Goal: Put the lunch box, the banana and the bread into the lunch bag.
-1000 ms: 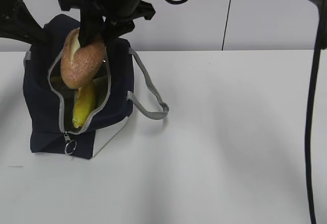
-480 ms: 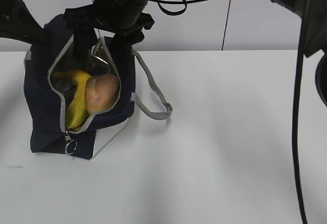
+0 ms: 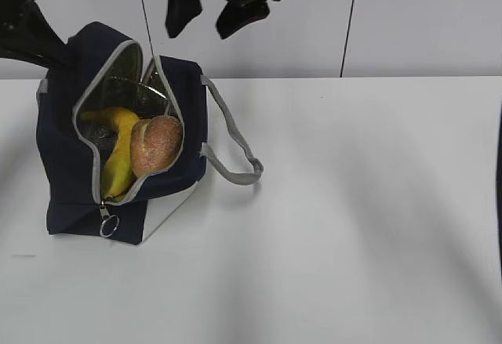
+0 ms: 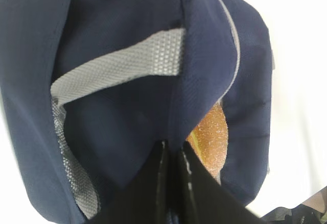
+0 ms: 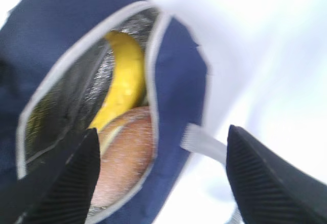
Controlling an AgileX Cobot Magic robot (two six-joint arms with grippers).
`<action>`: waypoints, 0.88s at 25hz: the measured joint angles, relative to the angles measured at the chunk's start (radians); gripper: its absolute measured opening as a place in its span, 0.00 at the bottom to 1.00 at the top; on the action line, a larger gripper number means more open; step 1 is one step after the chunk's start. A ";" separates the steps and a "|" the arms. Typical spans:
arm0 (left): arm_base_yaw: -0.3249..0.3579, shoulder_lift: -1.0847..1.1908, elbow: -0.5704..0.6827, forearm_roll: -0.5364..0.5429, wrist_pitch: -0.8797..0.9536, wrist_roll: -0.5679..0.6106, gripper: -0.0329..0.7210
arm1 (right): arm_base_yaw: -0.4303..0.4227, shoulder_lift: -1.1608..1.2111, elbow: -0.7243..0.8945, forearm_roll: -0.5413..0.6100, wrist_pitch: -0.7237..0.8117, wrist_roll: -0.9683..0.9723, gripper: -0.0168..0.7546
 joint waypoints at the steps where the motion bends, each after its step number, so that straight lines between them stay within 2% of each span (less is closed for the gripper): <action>1: 0.000 0.000 0.000 0.000 0.000 0.000 0.03 | -0.015 -0.018 0.029 -0.002 -0.002 0.002 0.78; 6: 0.000 0.000 0.000 0.000 0.000 0.000 0.03 | -0.029 -0.121 0.239 0.014 -0.002 -0.012 0.74; 9: 0.000 0.000 0.000 0.000 0.000 0.000 0.03 | -0.029 -0.154 0.348 0.068 -0.006 -0.043 0.70; 16: 0.000 0.000 0.000 0.000 0.002 0.000 0.03 | -0.029 -0.158 0.491 0.202 -0.137 -0.129 0.65; 22: 0.000 0.000 0.000 0.000 0.002 0.000 0.03 | -0.040 -0.133 0.518 0.272 -0.204 -0.158 0.60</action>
